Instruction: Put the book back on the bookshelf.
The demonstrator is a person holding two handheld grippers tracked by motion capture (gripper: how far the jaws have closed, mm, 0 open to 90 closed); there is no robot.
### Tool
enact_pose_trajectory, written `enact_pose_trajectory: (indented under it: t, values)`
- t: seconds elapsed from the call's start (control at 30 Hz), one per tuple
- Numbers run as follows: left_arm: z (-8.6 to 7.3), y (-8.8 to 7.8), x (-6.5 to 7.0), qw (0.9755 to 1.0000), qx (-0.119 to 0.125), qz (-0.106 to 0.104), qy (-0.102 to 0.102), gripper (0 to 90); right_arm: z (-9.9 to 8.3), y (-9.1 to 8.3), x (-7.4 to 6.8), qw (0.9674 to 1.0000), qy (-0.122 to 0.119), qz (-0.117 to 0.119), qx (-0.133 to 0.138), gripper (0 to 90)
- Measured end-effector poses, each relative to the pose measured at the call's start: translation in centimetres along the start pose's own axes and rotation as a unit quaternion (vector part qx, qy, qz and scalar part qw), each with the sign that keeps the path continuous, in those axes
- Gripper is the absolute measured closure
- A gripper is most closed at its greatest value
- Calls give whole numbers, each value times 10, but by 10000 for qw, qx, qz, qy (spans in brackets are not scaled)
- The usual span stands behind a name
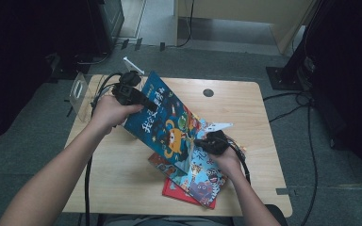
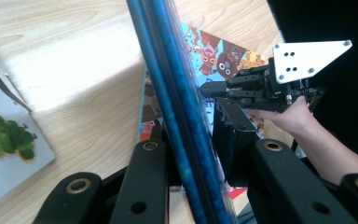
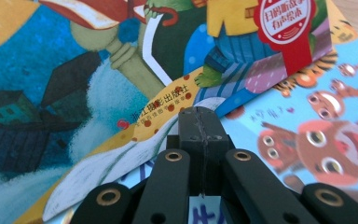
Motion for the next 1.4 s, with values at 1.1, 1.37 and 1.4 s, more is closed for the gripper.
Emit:
enact_pose_trajectory:
  t: [1.1,1.37,1.4]
  values:
    - [-25,-69,-8,9997,-4,71,-223,815,1,-8,22,9980,-508,-375,-35,544]
    - [-47,-92,-19,9992,105,239,-312,810,2,-5,21,9965,-696,-457,-30,508]
    - [-50,-95,-21,9990,119,251,-338,811,3,-4,22,9964,-719,-443,-13,502]
Point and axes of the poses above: each handheld gripper's, and its own axes: y roughly forward along the jaws, z roughly out of its top, x roughly to its right, the point moved 10 cm from there along y, roughly forward along the jaws, and after that the axes turned 6 degrees about z, right-handed, at the moved point
